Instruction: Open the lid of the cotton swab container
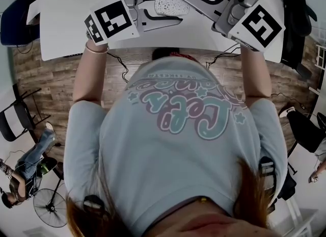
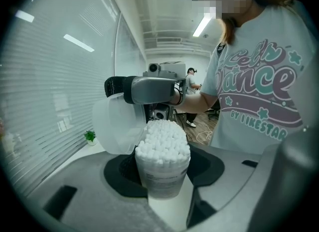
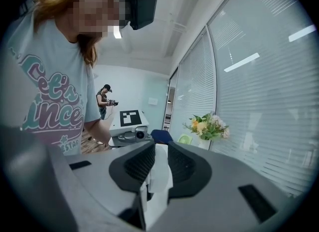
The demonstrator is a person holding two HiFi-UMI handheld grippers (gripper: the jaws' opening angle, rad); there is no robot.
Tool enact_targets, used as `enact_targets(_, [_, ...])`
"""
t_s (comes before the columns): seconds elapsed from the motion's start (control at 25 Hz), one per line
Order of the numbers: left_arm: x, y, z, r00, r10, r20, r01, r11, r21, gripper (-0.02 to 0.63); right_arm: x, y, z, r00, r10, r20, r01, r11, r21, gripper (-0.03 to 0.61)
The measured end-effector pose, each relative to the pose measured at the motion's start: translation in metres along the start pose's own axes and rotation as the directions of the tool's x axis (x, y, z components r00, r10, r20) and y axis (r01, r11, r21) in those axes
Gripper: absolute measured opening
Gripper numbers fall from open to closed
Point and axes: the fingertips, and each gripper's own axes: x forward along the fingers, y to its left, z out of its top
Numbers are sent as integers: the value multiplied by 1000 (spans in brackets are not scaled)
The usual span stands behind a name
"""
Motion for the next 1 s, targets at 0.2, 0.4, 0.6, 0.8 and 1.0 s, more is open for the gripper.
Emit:
enact_targets(0.2, [-1,-1,3,1000,-16,23,16,1000,-3,199,-2,-3,0,1000,-15,-1,15,1000,1,80])
enact_targets(0.4, [-1,-1,2,1000,-13,25,13,1000,1,199,-3,-4,-4,999,-31,-8,31,999,6,80])
enact_targets(0.6, [1,1,2,999,0,48,0,1000,-18,199,0,-2,1,998,-65,8,65,997,-46,92])
enact_targets(0.8, [1,3,0,999,20,41,-19,999,-25,199,-1,-3,-1,995,-95,22,95,995,-21,101])
enact_targets(1.0, [-2,12,-7,997,66,25,-65,997,-33,199,-5,-8,4,990,-129,50,130,991,-9,101])
